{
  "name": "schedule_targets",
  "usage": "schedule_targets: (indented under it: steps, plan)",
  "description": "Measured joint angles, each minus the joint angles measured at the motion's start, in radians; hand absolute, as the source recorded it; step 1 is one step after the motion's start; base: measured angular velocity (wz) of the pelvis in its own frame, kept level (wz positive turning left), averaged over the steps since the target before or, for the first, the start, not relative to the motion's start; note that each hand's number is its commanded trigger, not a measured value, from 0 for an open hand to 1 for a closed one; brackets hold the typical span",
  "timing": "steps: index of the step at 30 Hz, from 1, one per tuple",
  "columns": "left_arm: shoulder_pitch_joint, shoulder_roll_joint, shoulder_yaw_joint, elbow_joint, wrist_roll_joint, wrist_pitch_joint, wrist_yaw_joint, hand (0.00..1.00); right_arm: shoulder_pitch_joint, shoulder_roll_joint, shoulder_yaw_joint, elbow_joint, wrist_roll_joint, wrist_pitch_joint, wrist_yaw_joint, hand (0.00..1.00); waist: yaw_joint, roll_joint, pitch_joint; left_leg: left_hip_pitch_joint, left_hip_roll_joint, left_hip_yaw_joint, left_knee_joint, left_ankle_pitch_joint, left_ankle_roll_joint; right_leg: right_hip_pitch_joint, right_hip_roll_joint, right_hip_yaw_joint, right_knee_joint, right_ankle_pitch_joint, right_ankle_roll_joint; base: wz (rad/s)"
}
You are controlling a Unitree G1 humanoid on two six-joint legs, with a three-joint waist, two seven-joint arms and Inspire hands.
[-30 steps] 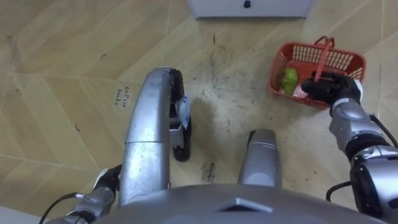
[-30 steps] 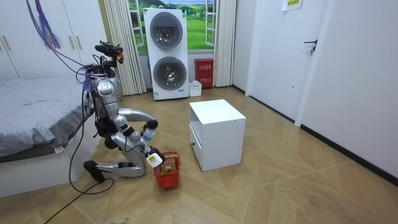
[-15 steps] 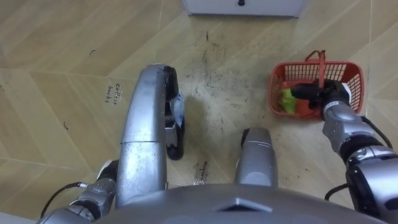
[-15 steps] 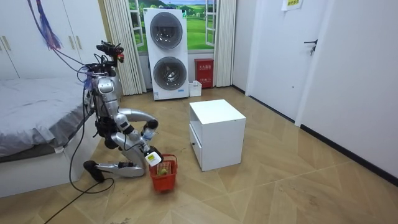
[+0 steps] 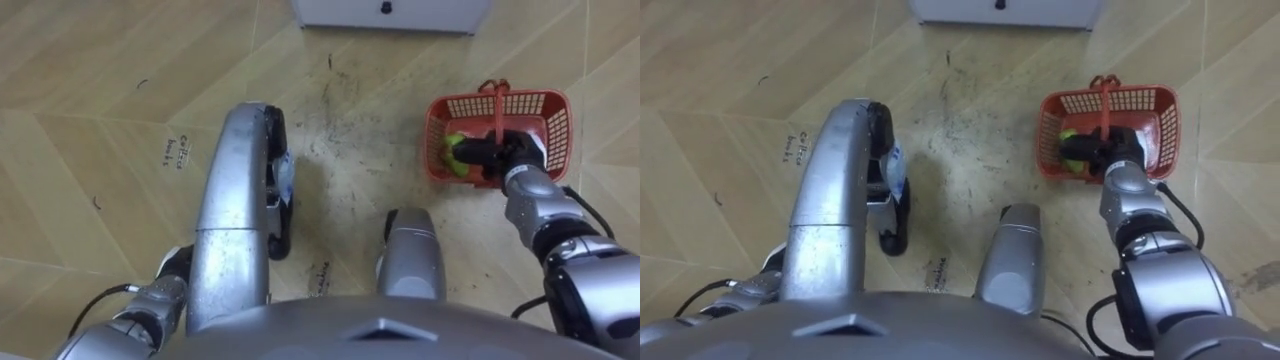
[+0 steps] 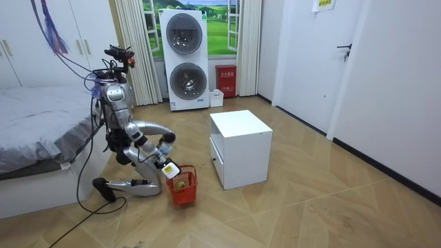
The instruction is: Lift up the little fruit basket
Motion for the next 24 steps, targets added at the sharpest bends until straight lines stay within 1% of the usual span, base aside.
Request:
schedule_targets:
  steps: [1,3,4,5,6,7,8,9,10,11,12,13,14,15,16,17,18,19,20,21,22,23,24]
  plan:
    - [-0.001,0.000,0.015,-0.009,0.010,-0.001,0.000,0.00,0.003,0.004,0.003,-0.032,-0.016,0.009,0.000,1.00,-0.001,-0.004,-0.0002,0.000,-0.002,-0.003,0.004,-0.001,0.002,0.003,0.002,0.003,-0.001,0.000,0.000,-0.07]
    - [0.002,0.001,0.022,-0.012,0.014,-0.004,0.000,0.00,0.013,0.004,0.023,-0.090,-0.027,0.016,0.000,1.00,-0.003,-0.005,-0.0009,0.005,-0.003,-0.015,0.015,-0.007,0.013,0.019,0.011,-0.002,-0.009,0.000,0.000,-0.04]
    - [0.000,0.001,0.022,-0.013,0.017,-0.004,0.001,0.00,0.028,0.004,0.040,-0.132,-0.050,0.017,0.001,1.00,-0.009,-0.008,-0.0015,0.012,-0.020,-0.027,0.021,-0.010,0.017,0.040,0.010,-0.011,-0.020,0.000,0.000,0.04]
    - [-0.003,0.001,0.024,-0.013,0.018,-0.004,0.001,0.00,0.039,0.006,0.045,-0.155,-0.085,0.015,0.005,1.00,-0.018,-0.010,-0.0056,0.017,-0.035,-0.038,0.027,-0.012,0.021,0.062,0.010,-0.023,-0.034,0.000,0.000,0.09]
    - [-0.006,0.001,0.031,-0.013,0.017,-0.005,0.001,0.00,0.042,0.006,0.045,-0.163,-0.102,0.016,0.008,1.00,-0.023,-0.011,-0.0063,0.021,-0.036,-0.040,0.032,-0.014,0.024,0.071,0.011,-0.027,-0.040,0.000,0.000,0.04]
    - [-0.006,0.002,0.045,-0.016,0.017,-0.009,0.002,0.00,0.050,0.005,0.043,-0.197,-0.130,0.019,0.008,1.00,-0.028,-0.012,-0.0079,0.025,-0.036,-0.042,0.042,-0.019,0.035,0.084,0.015,-0.027,-0.050,0.000,0.001,-0.05]
    - [-0.009,0.005,0.056,-0.016,0.017,-0.010,0.003,0.00,0.061,0.001,0.042,-0.245,-0.158,0.020,0.008,1.00,-0.033,-0.013,-0.0119,0.025,-0.038,-0.043,0.050,-0.024,0.043,0.090,0.015,-0.022,-0.059,0.001,0.001,-0.08]
    - [-0.012,0.007,0.063,-0.016,0.017,-0.010,0.003,0.00,0.063,0.001,0.042,-0.260,-0.171,0.020,0.008,1.00,-0.041,-0.013,-0.0122,0.027,-0.039,-0.042,0.052,-0.025,0.046,0.096,0.016,-0.022,-0.066,0.000,0.001,0.00]
    - [-0.018,0.012,0.066,-0.016,0.018,-0.010,0.004,0.00,0.063,0.001,0.042,-0.274,-0.191,0.020,0.008,1.00,-0.057,-0.015,-0.0144,0.033,-0.051,-0.043,0.054,-0.025,0.048,0.109,0.017,-0.020,-0.086,-0.001,0.001,0.00]
    - [-0.026,0.012,0.085,-0.019,0.026,-0.010,0.004,0.00,0.064,-0.001,0.042,-0.284,-0.205,0.020,0.008,1.00,-0.058,-0.014,-0.0163,0.044,-0.049,-0.043,0.055,-0.025,0.048,0.124,0.033,-0.006,-0.112,-0.010,0.001,-0.04]
    - [-0.030,0.013,0.092,-0.019,0.035,-0.011,0.005,0.00,0.065,-0.001,0.042,-0.293,-0.213,0.021,0.009,1.00,-0.057,-0.014,-0.0165,0.051,-0.049,-0.043,0.055,-0.025,0.048,0.132,0.046,0.004,-0.125,-0.015,0.004,-0.24]
    - [-0.032,0.013,0.106,-0.019,0.037,-0.012,0.005,0.00,0.074,-0.001,0.042,-0.320,-0.227,0.021,0.010,1.00,-0.057,-0.012,-0.0184,0.065,-0.047,-0.043,0.056,-0.025,0.050,0.145,0.064,0.024,-0.153,-0.019,0.005,-0.36]
    - [-0.028,0.016,0.117,-0.019,0.037,-0.013,0.005,0.00,0.086,0.000,0.045,-0.350,-0.228,0.021,0.013,1.00,-0.057,-0.008,-0.0206,0.080,-0.042,-0.043,0.065,-0.016,0.066,0.162,0.081,0.044,-0.180,-0.020,0.005,-0.42]
    - [-0.022,0.018,0.123,-0.018,0.038,-0.013,0.005,0.00,0.089,0.000,0.048,-0.359,-0.228,0.023,0.014,1.00,-0.056,-0.004,-0.0216,0.086,-0.035,-0.043,0.077,-0.005,0.083,0.174,0.092,0.053,-0.197,-0.020,0.005,-0.52]
    - [-0.007,0.022,0.127,-0.019,0.038,-0.013,0.004,0.00,0.102,-0.001,0.054,-0.383,-0.237,0.029,0.014,1.00,-0.050,0.005,-0.0257,0.082,-0.021,-0.034,0.117,0.045,0.104,0.207,0.109,0.069,-0.228,-0.021,0.006,-0.20]
    - [-0.003,0.029,0.121,-0.020,0.040,-0.012,-0.003,0.00,0.134,-0.020,0.051,-0.425,-0.251,0.029,0.009,1.00,-0.059,-0.009,-0.0300,0.041,-0.059,0.053,0.092,0.024,0.127,0.263,0.094,0.089,-0.259,-0.027,0.021,0.07]
    - [-0.019,0.012,0.119,-0.028,0.039,-0.013,-0.004,0.00,0.143,-0.049,0.041,-0.448,-0.258,0.030,0.009,1.00,-0.052,0.018,-0.0246,0.013,-0.064,0.118,0.030,0.020,0.158,0.275,0.089,0.075,-0.279,-0.017,0.053,0.32]
    - [-0.014,0.010,0.120,-0.070,0.037,-0.021,-0.012,0.00,0.138,-0.084,0.027,-0.467,-0.268,0.048,0.006,1.00,-0.047,0.053,-0.0292,0.009,-0.042,0.209,-0.083,0.047,0.283,0.281,0.081,0.075,-0.316,-0.017,0.070,0.06]
    - [-0.009,0.019,0.125,-0.075,0.039,-0.022,-0.007,0.00,0.135,-0.078,0.021,-0.469,-0.277,0.057,0.003,1.00,-0.040,0.042,-0.0340,0.027,-0.030,0.223,-0.091,0.035,0.305,0.285,0.071,0.079,-0.350,-0.017,0.070,-0.25]
    - [-0.012,0.021,0.133,-0.072,0.035,-0.016,0.007,0.00,0.143,-0.053,0.021,-0.486,-0.298,0.060,0.004,1.00,-0.031,0.040,-0.0343,0.071,-0.023,0.223,-0.149,0.015,0.318,0.288,0.080,0.076,-0.447,-0.011,0.058,-0.60]
    - [-0.017,0.021,0.140,-0.076,0.034,-0.017,0.015,0.00,0.154,-0.033,0.025,-0.507,-0.299,0.060,0.014,1.00,-0.019,0.038,-0.0344,0.125,-0.012,0.209,-0.252,0.021,0.313,0.280,0.086,0.075,-0.587,0.002,0.040,-0.84]
    - [-0.014,0.024,0.144,-0.071,0.037,-0.017,0.019,0.00,0.163,-0.025,0.039,-0.532,-0.298,0.060,0.024,1.00,-0.019,0.036,-0.0342,0.195,-0.010,0.192,-0.366,0.045,0.297,0.285,0.082,0.048,-0.732,0.024,0.042,-0.85]
    - [-0.013,0.025,0.152,-0.065,0.037,-0.017,0.021,0.00,0.171,-0.022,0.040,-0.547,-0.299,0.060,0.024,1.00,-0.020,0.036,-0.0346,0.232,-0.008,0.183,-0.422,0.061,0.292,0.295,0.078,0.025,-0.800,0.034,0.036,-0.79]
